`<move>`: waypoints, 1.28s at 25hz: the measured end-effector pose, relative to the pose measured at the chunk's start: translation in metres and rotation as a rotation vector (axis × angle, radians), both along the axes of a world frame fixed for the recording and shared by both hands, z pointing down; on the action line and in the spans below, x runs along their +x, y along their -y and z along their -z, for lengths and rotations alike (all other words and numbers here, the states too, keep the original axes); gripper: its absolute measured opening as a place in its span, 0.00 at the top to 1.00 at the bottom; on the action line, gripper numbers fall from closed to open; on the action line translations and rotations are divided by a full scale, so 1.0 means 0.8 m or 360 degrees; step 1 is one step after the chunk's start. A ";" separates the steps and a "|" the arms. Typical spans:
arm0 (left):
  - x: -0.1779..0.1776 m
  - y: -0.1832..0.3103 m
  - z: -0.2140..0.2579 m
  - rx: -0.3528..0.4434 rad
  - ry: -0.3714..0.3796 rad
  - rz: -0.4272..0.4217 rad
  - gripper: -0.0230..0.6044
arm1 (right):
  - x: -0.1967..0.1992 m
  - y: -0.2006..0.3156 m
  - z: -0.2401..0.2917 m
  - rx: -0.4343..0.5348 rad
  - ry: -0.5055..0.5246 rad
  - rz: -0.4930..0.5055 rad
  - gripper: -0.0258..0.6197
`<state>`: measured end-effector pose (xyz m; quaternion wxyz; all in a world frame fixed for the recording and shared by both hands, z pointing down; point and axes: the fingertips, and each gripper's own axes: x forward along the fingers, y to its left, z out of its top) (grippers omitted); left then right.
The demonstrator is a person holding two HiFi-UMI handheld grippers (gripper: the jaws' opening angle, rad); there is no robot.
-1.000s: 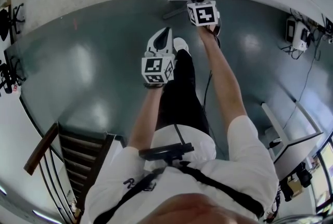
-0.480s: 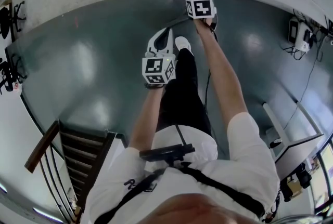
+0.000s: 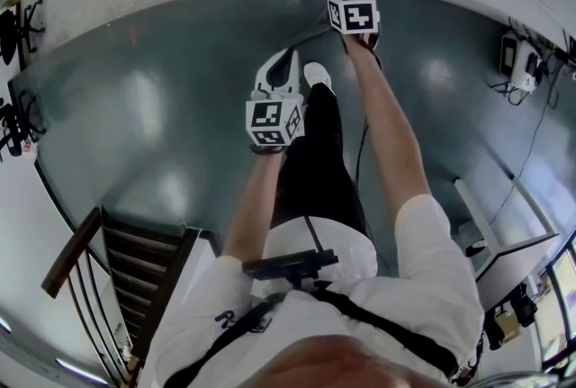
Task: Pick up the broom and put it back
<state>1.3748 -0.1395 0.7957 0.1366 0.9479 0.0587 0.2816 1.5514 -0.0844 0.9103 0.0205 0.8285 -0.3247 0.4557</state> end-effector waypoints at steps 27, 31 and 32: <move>-0.119 -0.007 0.259 0.0096 -0.0411 -0.0086 0.94 | -0.281 -0.064 0.403 0.0503 -0.0645 0.0007 0.76; -0.171 -0.013 0.309 0.0092 -0.0507 -0.0135 0.94 | -0.343 -0.063 0.459 0.0580 -0.0722 -0.0054 0.84; -0.179 -0.018 0.320 0.0095 -0.0535 -0.0153 0.94 | -0.353 -0.066 0.470 0.0587 -0.0756 -0.0070 0.88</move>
